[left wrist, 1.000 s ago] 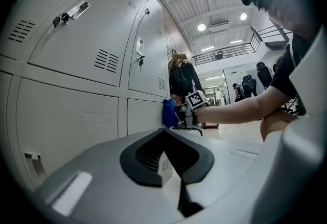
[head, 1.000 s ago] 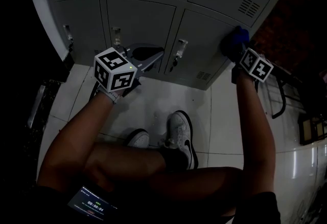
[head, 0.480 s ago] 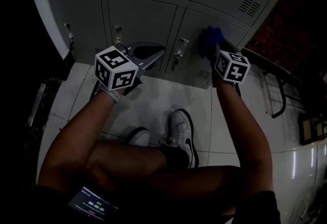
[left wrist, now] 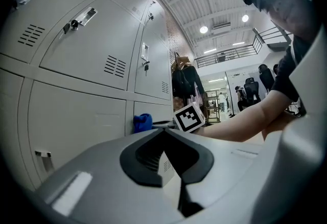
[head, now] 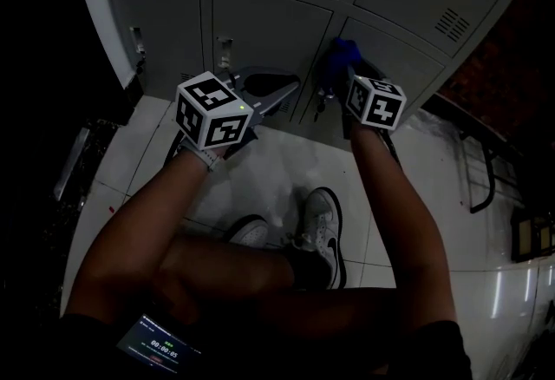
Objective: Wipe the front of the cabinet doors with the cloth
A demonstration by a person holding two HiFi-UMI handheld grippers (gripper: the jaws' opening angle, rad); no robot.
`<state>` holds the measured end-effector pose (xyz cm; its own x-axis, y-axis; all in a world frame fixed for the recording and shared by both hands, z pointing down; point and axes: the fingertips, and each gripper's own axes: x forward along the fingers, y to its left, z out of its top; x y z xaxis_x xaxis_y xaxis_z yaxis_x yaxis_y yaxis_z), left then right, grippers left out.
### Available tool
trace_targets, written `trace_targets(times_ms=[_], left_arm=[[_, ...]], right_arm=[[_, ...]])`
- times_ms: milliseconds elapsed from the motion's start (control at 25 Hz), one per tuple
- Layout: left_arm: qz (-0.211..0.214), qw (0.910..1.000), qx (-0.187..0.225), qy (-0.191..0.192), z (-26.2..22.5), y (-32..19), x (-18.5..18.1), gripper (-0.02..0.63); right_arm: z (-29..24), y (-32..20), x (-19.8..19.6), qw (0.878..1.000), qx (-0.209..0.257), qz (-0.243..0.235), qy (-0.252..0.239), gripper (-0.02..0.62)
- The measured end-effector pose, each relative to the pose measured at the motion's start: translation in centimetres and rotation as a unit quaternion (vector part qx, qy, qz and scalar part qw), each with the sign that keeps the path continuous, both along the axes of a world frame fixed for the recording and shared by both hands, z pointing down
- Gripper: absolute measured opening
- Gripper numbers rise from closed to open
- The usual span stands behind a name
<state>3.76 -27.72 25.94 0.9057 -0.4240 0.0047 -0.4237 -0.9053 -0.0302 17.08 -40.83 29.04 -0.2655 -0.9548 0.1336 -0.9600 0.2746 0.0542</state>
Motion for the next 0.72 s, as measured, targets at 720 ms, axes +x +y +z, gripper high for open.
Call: trace_targets(times_ms=[720], left_arm=[[0.002, 1.0000, -0.007, -0.006, 0.9, 0.1, 0.5, 0.000]], right_arm=[[0.2, 1.8, 8.4, 0.998, -0.001, 0.064, -0.026, 0.078]])
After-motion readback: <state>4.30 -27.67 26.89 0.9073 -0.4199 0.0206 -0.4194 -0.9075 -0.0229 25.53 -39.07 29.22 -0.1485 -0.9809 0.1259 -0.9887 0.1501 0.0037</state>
